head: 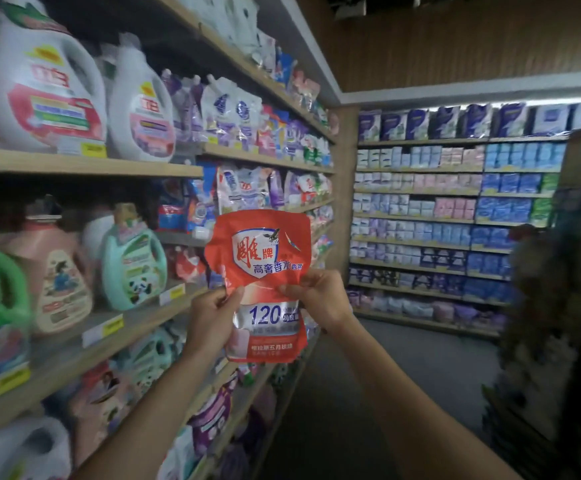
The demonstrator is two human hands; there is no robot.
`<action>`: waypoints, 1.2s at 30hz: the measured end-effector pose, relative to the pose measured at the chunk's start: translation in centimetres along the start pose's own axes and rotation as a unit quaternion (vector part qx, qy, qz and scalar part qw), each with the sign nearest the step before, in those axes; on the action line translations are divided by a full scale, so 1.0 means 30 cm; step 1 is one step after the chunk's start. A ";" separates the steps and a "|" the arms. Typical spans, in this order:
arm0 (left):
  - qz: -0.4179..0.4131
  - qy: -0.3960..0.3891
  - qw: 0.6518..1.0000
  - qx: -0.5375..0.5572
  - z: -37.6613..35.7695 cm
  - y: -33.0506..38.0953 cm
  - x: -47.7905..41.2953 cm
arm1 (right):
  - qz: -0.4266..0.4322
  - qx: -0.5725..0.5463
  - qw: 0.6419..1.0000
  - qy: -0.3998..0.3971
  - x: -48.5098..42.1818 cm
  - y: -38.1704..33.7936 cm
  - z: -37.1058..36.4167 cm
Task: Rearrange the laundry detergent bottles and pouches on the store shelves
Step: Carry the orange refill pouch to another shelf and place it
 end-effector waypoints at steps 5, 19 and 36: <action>-0.002 -0.040 0.999 0.000 -0.358 -0.066 -0.058 | -0.015 0.039 0.998 0.043 -0.204 0.128 0.249; 0.030 -0.104 0.994 0.008 -1.118 -0.370 -0.517 | -0.051 0.049 0.993 0.093 -0.890 0.526 0.534; 0.041 0.059 0.996 -0.057 -1.473 -0.769 -1.105 | -0.070 -0.057 0.993 -0.077 -1.780 1.087 0.318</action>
Point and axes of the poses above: each hand's wrist, its own x-axis away from the middle knuckle, its own z-axis out of the back of the hand, y = z × x, the point moved 4 cm from there along -x, towards the middle knuckle, and after that the axes turned 12 degrees about y, right-handed, at the moved point
